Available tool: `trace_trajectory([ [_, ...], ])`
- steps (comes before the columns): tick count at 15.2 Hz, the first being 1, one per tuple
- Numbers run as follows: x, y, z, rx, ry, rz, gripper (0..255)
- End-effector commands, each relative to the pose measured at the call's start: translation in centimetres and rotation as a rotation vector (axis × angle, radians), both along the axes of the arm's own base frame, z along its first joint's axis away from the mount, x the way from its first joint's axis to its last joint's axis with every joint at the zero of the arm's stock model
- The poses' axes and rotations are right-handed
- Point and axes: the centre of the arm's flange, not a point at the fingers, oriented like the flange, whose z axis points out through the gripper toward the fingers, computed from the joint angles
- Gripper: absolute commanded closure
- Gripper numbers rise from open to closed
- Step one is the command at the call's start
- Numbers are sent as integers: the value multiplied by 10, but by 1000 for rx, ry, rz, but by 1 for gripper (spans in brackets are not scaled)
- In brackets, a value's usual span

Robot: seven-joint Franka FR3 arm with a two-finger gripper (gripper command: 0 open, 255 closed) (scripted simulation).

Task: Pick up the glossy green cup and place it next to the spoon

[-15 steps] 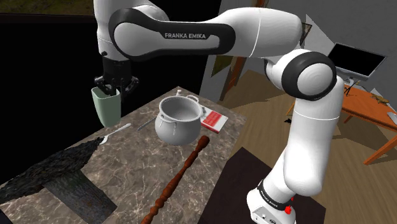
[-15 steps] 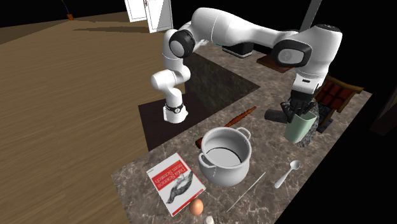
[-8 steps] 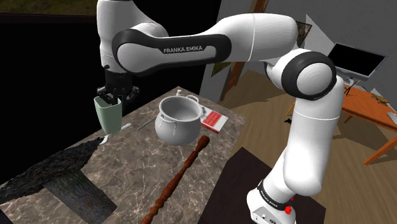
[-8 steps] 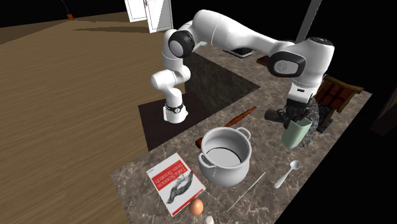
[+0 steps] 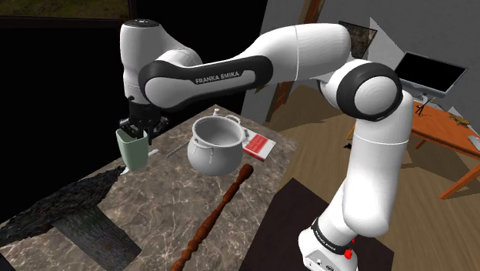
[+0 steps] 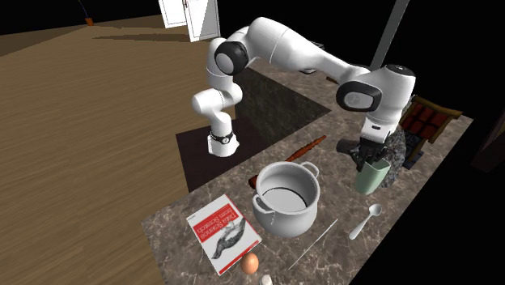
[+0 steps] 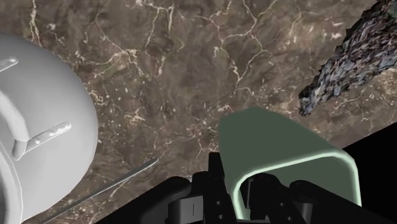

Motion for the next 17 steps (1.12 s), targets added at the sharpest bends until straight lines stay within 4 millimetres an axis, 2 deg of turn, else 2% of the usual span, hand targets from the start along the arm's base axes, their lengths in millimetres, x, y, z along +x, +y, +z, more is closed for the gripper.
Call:
trace_trajectory([
  [1, 0, 0, -10, 1, -1, 0, 255],
  [11, 0, 0, -62, 1, -1, 0, 255],
  [17, 0, 0, -62, 1, -1, 0, 255],
])
